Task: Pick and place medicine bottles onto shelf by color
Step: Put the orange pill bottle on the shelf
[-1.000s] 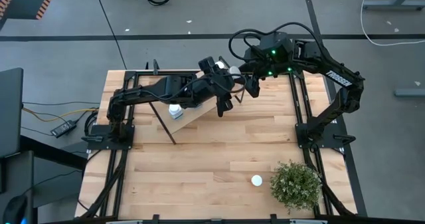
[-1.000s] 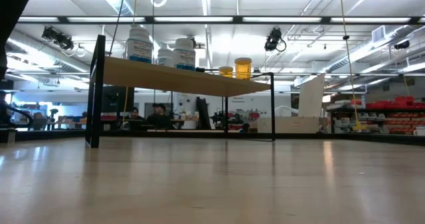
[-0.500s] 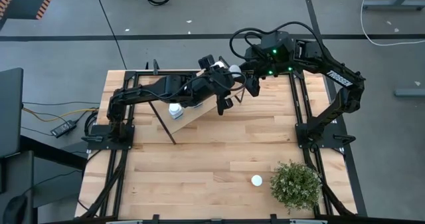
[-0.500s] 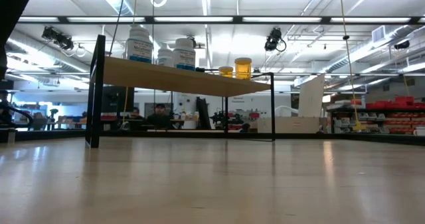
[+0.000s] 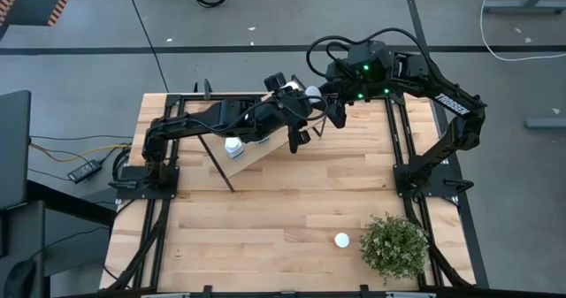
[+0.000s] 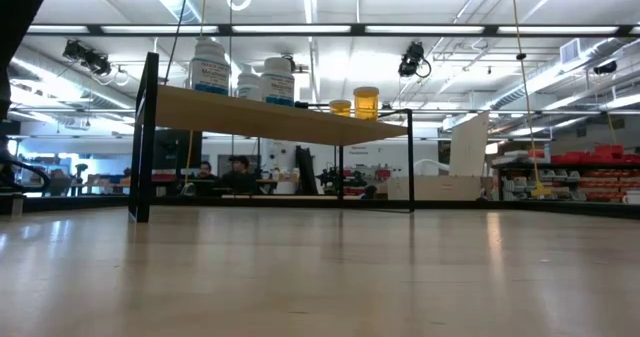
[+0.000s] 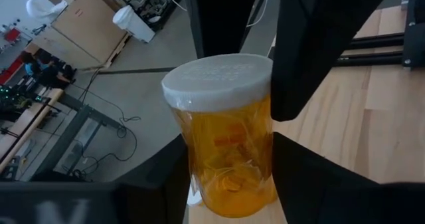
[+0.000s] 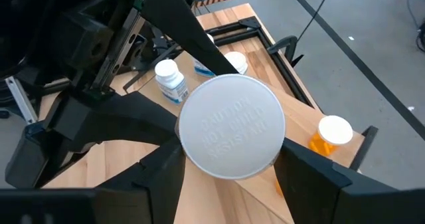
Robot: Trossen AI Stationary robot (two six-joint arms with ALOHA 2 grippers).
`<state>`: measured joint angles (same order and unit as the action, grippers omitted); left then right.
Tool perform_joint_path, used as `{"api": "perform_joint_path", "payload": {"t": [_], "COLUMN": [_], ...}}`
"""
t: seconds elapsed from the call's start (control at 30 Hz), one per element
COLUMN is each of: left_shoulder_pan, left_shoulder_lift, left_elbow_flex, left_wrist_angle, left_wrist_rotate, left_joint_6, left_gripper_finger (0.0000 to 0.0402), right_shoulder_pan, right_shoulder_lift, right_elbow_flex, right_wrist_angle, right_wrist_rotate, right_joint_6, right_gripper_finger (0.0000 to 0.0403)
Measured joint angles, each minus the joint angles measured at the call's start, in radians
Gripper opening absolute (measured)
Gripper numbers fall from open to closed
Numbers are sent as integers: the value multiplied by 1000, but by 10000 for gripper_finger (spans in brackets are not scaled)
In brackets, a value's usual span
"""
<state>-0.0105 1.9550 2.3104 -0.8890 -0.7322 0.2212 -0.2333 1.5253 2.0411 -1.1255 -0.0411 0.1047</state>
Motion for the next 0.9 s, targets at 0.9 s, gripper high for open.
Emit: {"api": "perform_joint_path", "payload": {"t": [0.9], "left_shoulder_pan": [12], "left_shoulder_lift": [-1], "left_elbow_flex": [0], "left_wrist_angle": [61], "left_wrist_rotate": [-12], "left_joint_6": [0], "left_gripper_finger": [203], "right_shoulder_pan": [-1], "right_shoulder_lift": [0], "right_elbow_flex": [0], "right_wrist_angle": [38], "right_wrist_rotate": [-53], "right_joint_6": [1], "right_gripper_finger": [243]}}
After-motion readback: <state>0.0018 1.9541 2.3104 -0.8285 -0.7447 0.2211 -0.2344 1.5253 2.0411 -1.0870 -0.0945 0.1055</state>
